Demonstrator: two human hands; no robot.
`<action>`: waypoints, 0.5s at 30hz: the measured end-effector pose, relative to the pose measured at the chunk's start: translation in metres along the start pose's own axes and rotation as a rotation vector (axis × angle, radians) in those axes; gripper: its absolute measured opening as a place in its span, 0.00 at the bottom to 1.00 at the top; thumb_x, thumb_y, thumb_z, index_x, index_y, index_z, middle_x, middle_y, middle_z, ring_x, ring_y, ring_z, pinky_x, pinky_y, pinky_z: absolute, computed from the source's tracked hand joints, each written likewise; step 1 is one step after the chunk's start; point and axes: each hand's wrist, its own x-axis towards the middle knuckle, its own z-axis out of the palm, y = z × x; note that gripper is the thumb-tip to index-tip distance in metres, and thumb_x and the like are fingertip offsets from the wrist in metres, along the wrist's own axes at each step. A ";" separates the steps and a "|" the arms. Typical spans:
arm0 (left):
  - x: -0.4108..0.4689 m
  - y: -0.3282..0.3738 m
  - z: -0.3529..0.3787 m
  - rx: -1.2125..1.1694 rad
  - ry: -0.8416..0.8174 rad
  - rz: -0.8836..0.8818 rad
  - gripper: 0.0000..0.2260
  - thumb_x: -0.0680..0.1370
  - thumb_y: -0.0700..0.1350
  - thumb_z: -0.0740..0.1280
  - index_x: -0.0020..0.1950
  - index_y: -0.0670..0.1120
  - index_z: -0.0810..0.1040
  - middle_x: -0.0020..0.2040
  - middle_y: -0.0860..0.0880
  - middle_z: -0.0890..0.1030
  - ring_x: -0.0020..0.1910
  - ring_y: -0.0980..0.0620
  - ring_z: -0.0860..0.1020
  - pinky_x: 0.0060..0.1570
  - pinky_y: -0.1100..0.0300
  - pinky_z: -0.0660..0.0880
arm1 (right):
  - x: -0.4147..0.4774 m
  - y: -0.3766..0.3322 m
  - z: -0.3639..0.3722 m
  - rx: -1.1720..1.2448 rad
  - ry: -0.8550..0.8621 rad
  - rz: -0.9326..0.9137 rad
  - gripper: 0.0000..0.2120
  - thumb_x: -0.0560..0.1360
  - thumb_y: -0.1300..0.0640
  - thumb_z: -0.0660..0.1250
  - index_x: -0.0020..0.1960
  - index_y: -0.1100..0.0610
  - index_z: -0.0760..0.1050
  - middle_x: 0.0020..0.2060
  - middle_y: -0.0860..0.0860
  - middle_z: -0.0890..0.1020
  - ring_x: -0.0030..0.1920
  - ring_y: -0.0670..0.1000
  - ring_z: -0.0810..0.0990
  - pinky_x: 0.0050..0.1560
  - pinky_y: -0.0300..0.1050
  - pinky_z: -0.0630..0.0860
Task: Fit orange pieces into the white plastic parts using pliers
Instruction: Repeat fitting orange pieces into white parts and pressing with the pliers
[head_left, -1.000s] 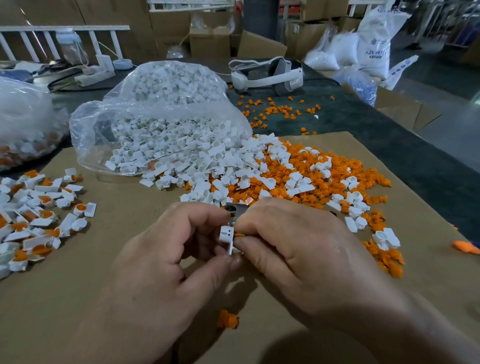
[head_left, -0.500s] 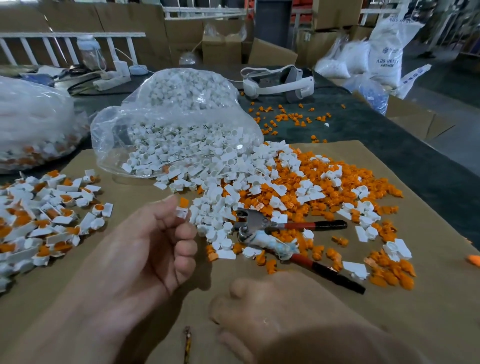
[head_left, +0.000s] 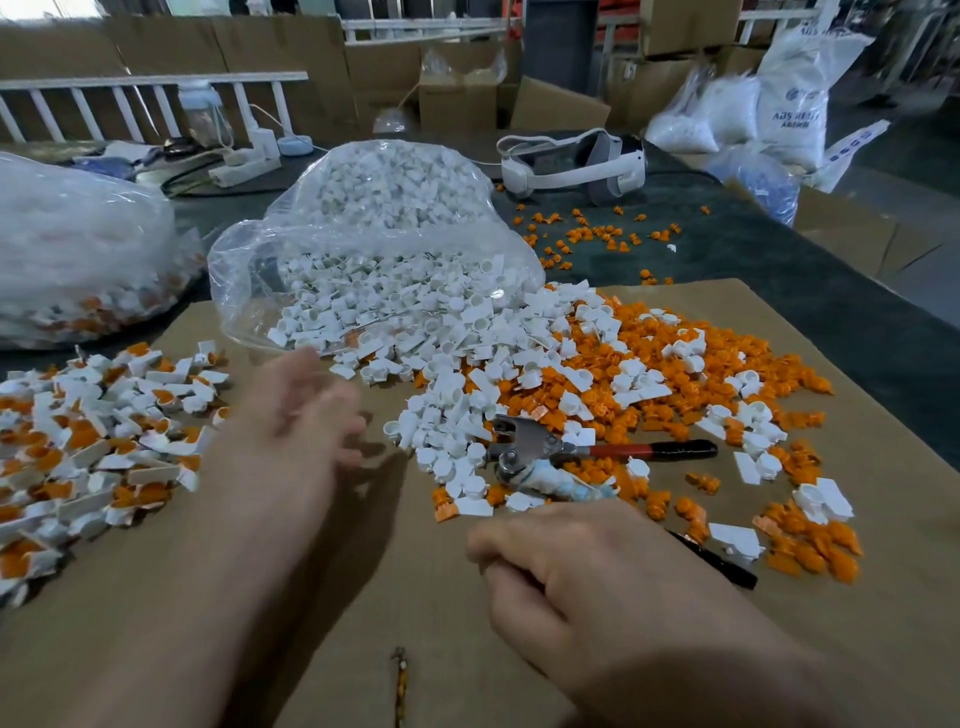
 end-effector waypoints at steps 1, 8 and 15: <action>-0.004 -0.004 0.007 0.315 -0.059 0.151 0.20 0.79 0.54 0.66 0.71 0.59 0.71 0.56 0.61 0.82 0.51 0.59 0.81 0.47 0.56 0.77 | 0.000 -0.001 -0.002 0.005 0.004 0.004 0.09 0.79 0.50 0.56 0.55 0.45 0.74 0.34 0.39 0.69 0.37 0.36 0.68 0.35 0.33 0.63; -0.004 -0.007 0.020 0.773 -0.202 0.309 0.13 0.83 0.47 0.61 0.67 0.52 0.75 0.64 0.53 0.77 0.59 0.52 0.68 0.54 0.61 0.60 | -0.001 -0.002 0.000 0.019 -0.021 0.001 0.10 0.80 0.51 0.56 0.57 0.45 0.74 0.45 0.39 0.76 0.47 0.37 0.71 0.42 0.31 0.67; -0.012 0.004 0.013 0.666 -0.206 0.247 0.05 0.78 0.49 0.70 0.51 0.59 0.77 0.46 0.59 0.74 0.47 0.61 0.73 0.41 0.67 0.66 | 0.001 -0.002 -0.001 0.019 -0.014 0.028 0.10 0.81 0.51 0.56 0.57 0.44 0.74 0.46 0.39 0.76 0.47 0.36 0.71 0.43 0.30 0.67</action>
